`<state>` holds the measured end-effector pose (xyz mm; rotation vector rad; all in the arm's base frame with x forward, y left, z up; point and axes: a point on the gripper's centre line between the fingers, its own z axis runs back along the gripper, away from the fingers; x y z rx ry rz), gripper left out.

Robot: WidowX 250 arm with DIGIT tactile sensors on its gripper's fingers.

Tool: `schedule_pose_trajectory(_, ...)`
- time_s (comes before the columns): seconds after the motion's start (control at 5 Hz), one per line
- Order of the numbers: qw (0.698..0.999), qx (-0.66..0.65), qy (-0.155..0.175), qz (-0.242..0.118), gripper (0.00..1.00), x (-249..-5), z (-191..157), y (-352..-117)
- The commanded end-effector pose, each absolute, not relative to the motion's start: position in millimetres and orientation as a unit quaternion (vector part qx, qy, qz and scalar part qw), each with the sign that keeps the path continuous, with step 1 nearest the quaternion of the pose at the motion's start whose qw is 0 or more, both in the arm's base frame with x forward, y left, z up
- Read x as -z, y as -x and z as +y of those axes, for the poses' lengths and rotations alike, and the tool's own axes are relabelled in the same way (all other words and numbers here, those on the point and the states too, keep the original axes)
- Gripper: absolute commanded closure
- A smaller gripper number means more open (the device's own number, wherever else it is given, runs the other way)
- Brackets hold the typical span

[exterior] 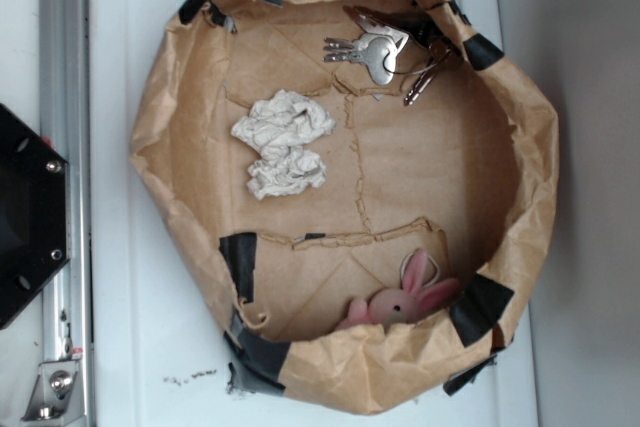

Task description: Grab the silver keys.

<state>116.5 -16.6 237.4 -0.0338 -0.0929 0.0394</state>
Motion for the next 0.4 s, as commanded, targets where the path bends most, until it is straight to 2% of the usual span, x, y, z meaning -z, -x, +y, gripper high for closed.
schedule_pose_trajectory(0.0,0.999,-0.02,0.017,-0.046,0.0,-237,-17,-116)
schedule_pose_trajectory(0.2,0.993,-0.07,0.026,-0.088,0.0,-226,-25,-165)
